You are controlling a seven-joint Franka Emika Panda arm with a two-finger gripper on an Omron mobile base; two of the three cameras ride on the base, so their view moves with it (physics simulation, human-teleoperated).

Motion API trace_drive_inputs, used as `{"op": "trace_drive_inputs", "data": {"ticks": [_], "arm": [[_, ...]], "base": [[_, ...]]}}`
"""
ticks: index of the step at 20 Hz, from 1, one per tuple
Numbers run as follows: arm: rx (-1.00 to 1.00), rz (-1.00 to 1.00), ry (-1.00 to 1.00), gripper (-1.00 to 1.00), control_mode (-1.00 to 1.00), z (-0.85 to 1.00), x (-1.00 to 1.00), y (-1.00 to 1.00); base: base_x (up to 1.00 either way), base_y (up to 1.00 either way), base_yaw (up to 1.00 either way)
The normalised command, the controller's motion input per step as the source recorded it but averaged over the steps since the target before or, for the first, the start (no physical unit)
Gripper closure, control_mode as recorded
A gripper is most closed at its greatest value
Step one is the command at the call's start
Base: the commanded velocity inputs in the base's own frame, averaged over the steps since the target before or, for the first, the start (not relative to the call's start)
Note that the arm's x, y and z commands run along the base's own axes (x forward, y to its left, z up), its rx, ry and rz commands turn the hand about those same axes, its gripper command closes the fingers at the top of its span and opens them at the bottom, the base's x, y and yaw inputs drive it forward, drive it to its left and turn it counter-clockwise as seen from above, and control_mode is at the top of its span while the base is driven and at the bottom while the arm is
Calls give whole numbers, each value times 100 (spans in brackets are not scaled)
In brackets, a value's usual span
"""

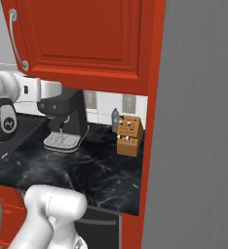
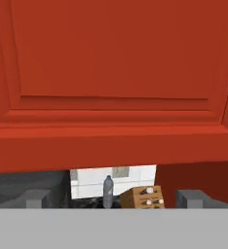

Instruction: Close all open cabinet doors.

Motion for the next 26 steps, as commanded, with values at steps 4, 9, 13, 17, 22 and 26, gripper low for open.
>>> {"op": "trace_drive_inputs", "data": {"ticks": [4, 9, 13, 17, 22, 26], "arm": [[7, 0, 21, -100, -100, 0, -94, -23], [9, 3, 16, -100, -100, -2, -70, -5], [13, 4, 14, -100, -100, -6, -49, -2], [14, 7, 14, -100, -100, -19, -48, -10], [12, 4, 16, -100, -100, -22, -40, -3], [1, 3, 17, -100, -100, -21, -22, 0]], "base": [[0, 0, 0], [0, 0, 0], [0, 0, 0], [0, 0, 0], [0, 0, 0], [0, 0, 0]]}}
